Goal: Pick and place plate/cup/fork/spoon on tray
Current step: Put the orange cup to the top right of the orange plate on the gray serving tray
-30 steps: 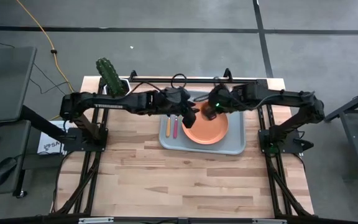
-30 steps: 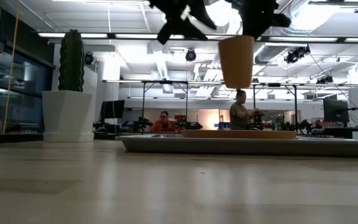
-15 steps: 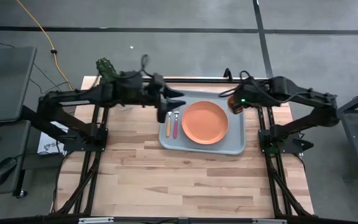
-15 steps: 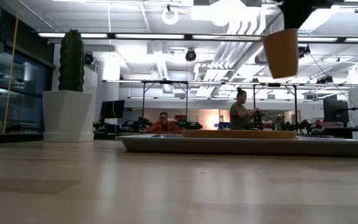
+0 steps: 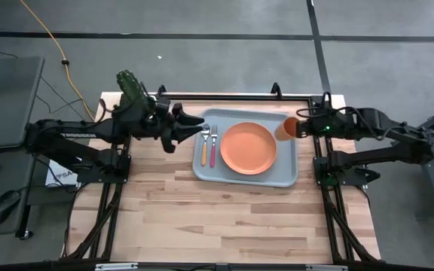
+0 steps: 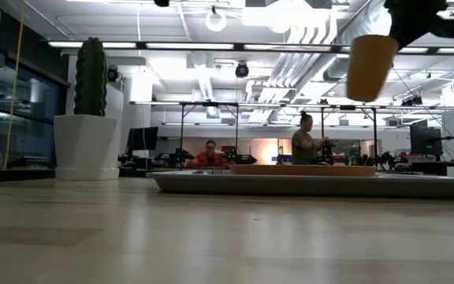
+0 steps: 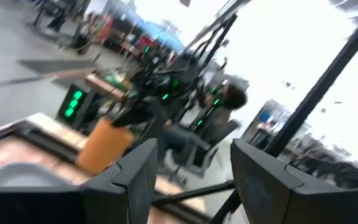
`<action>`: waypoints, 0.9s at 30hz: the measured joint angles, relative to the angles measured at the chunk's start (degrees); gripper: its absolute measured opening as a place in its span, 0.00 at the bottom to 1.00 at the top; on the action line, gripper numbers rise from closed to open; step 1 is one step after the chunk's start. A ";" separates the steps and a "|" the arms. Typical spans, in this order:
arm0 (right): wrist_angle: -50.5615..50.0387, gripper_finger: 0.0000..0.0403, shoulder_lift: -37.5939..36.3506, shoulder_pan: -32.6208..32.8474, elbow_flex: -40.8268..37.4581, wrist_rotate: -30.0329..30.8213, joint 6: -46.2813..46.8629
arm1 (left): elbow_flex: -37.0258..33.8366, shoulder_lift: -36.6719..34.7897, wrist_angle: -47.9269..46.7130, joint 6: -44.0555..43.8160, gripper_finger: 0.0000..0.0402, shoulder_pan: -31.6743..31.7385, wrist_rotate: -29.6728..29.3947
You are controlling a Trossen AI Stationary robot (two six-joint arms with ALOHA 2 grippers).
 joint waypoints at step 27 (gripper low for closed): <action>21.89 0.00 15.56 -34.29 -15.65 -11.09 -15.49 | -3.24 -2.24 6.27 -1.63 0.47 -0.26 -1.37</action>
